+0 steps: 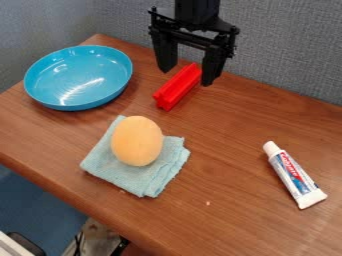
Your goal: Put the yellow ball on the blue plate
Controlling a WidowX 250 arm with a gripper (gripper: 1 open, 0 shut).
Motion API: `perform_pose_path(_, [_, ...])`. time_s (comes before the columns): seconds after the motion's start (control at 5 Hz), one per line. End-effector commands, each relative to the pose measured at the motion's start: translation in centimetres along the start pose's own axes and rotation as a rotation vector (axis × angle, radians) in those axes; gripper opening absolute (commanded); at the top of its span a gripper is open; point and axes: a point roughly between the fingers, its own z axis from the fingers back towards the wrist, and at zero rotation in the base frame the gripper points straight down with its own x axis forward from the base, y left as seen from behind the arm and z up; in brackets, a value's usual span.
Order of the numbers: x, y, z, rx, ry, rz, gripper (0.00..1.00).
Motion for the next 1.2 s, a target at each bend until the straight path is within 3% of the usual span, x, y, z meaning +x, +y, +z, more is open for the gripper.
perform_pose_path(0.0, [-0.2, 0.0, -0.6, 0.002, 0.02, -0.002, 1.0])
perform_pose_path(0.4, [-0.8, 0.0, -1.9, 0.007, 0.057, -0.006, 1.0])
perform_pose_path(0.6, [-1.7, 0.5, -2.5, 0.015, 0.071, -0.01, 1.0])
perform_pose_path(1.0, [-5.0, 3.1, -4.5, 0.064, 0.063, -0.036, 1.0])
